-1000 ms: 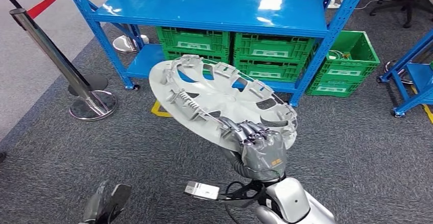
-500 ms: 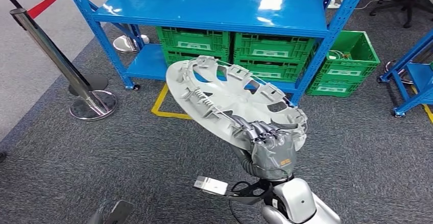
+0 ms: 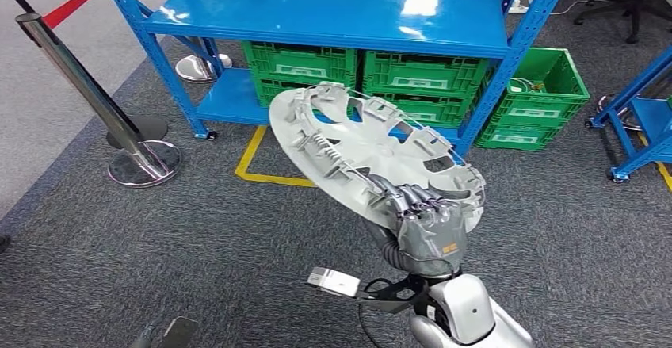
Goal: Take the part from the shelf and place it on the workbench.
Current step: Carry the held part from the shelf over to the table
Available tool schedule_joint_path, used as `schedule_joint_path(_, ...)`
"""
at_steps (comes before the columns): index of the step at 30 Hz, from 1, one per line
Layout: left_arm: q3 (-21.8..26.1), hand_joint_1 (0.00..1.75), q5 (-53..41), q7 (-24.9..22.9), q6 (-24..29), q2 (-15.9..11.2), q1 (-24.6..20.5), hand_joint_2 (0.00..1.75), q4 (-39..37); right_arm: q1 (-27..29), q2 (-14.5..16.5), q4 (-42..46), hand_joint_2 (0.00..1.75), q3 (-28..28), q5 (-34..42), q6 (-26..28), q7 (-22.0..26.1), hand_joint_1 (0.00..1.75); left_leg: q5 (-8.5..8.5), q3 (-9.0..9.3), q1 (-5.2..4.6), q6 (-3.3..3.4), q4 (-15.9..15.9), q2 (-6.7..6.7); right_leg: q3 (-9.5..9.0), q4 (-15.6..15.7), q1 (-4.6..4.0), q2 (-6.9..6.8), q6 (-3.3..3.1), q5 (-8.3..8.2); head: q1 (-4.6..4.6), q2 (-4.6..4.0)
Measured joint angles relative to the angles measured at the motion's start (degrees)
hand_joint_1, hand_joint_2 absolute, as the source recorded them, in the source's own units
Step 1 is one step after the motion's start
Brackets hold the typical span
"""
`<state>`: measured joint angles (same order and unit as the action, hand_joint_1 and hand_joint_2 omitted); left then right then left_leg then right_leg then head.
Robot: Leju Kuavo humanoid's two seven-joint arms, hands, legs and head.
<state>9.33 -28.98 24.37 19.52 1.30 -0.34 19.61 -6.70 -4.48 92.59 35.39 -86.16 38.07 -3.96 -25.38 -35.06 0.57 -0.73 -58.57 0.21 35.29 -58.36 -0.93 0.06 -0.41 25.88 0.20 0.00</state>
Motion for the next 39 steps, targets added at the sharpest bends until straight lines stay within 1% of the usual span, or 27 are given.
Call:
schedule_joint_path(17, 0.67, 0.00, -0.46, 0.18, -0.52, -0.03, -0.58, 0.00, 0.07, -0.94, 0.02, 0.00, 1.75, -0.01, 0.20, -0.13, 0.11, 1.75, 0.00, 0.00, 0.00, 0.00, 0.00, 0.00, 0.01, 0.00, 0.00, 0.00, 0.00, 0.00, 0.00, 0.00)
schedule_joint_path(24, 1.56, 0.00, -2.31, -1.07, -1.46, -0.01, -0.63, 0.00, 0.61, -1.29, 0.07, 0.00, 1.75, -0.04, 0.54, -0.13, 0.20, 1.75, 0.00, 0.00, 0.00, 0.00, -0.01, 0.00, 0.00, 0.00, 0.00, 0.00, 0.00, -0.01, 0.01, 0.00)
schedule_joint_path(26, 1.83, 0.00, -2.50, -1.18, -1.79, -0.02, -0.63, 0.00, 0.68, -1.30, 0.08, 0.00, 1.75, -0.09, 0.67, -0.14, 0.20, 1.75, -0.04, -0.05, -0.08, 0.22, -0.14, -0.01, -0.01, 0.04, 0.10, -0.03, 0.16, -0.09, -0.02, 0.00)
schedule_joint_path(28, 2.14, 0.00, -2.86, -1.32, -2.17, -0.03, -0.63, 0.00, 0.81, -1.32, 0.09, 0.00, 1.75, -0.16, 0.91, -0.16, 0.20, 1.75, -0.07, -0.11, -0.22, 0.60, -0.27, -0.02, -0.01, 0.10, 0.27, -0.07, 0.38, -0.20, -0.02, 0.00)
schedule_joint_path(30, 2.58, 0.00, -3.45, -1.45, -2.61, 0.00, -0.62, 0.00, 0.95, -1.32, 0.19, 0.00, 1.75, -0.27, 1.14, -0.20, 0.20, 1.75, 0.19, -0.08, -0.37, 1.00, -0.16, -0.03, -0.06, 0.18, 0.41, -0.09, 0.70, -0.43, -0.03, 0.00)
schedule_joint_path(31, 2.80, 0.00, -3.78, -1.52, -2.85, 0.08, -0.64, 0.00, 1.00, -1.32, 0.26, 0.00, 1.75, -0.35, 1.23, -0.21, 0.20, 1.75, 0.56, 0.03, -0.23, 1.24, 0.26, 0.03, -0.01, 0.16, 0.45, -0.09, 0.91, -0.39, -0.04, 0.00)
schedule_joint_path(32, 3.01, 0.00, -4.12, -1.55, -3.07, 0.17, -0.67, 0.00, 1.03, -1.32, 0.33, 0.00, 1.75, -0.43, 1.31, -0.21, 0.20, 1.75, 1.01, 0.15, -0.10, 1.49, 0.78, 0.11, 0.20, -0.14, 0.46, -0.05, 1.19, 0.13, -0.02, 0.00)
schedule_joint_path(33, 3.19, 0.00, -4.45, -1.58, -3.23, 0.26, -0.73, 0.00, 1.07, -1.35, 0.38, 0.00, 1.75, -0.49, 1.35, -0.22, 0.21, 1.75, 1.45, 0.19, 0.10, 1.74, 1.31, 0.20, 0.69, -1.33, 0.50, -0.02, 1.49, 1.50, 0.06, 0.00)
schedule_joint_path(34, 3.35, 0.00, -4.73, -1.61, -3.34, 0.34, -0.79, 0.00, 1.08, -1.39, 0.39, 0.00, 1.75, -0.53, 1.41, -0.23, 0.21, 1.75, 1.84, 0.12, 0.32, 1.87, 1.72, 0.29, 1.54, -3.71, 0.64, 0.00, 1.79, 3.60, 0.15, 0.00)
schedule_joint_path(36, 3.77, 0.00, -5.10, -1.66, -3.49, 0.40, -0.85, 0.00, 1.09, -1.43, 0.39, 0.00, 1.75, -0.59, 1.55, -0.28, 0.22, 1.75, 2.31, -0.43, 0.42, 1.86, 1.84, 0.35, 3.64, -10.72, 1.16, -0.01, 2.44, 8.31, 0.26, 0.00)
schedule_joint_path(37, 3.98, 0.00, -5.20, -1.68, -3.58, 0.45, -0.85, 0.00, 1.09, -1.39, 0.39, -0.01, 1.75, -0.64, 1.66, -0.31, 0.21, 1.75, 2.54, -0.77, 0.51, 1.65, 1.82, 0.35, 4.23, -13.53, 1.48, -0.02, 2.77, 9.69, 0.26, 0.00)
schedule_joint_path(38, 4.16, 0.00, -5.25, -1.68, -3.67, 0.52, -0.83, 0.00, 1.09, -1.36, 0.39, -0.01, 1.75, -0.73, 1.76, -0.33, 0.21, 1.75, 2.82, -1.14, 0.68, 1.38, 1.81, 0.35, 3.92, -14.47, 1.80, -0.04, 3.12, 9.98, 0.26, 0.00)
schedule_joint_path(39, 4.32, 0.00, -5.30, -1.68, -3.78, 0.61, -0.82, 0.00, 1.09, -1.34, 0.39, -0.01, 1.75, -0.81, 1.89, -0.36, 0.20, 1.75, 3.11, -1.52, 0.93, 1.04, 1.79, 0.35, 2.54, -13.25, 2.12, -0.06, 3.49, 9.28, 0.27, 0.00)
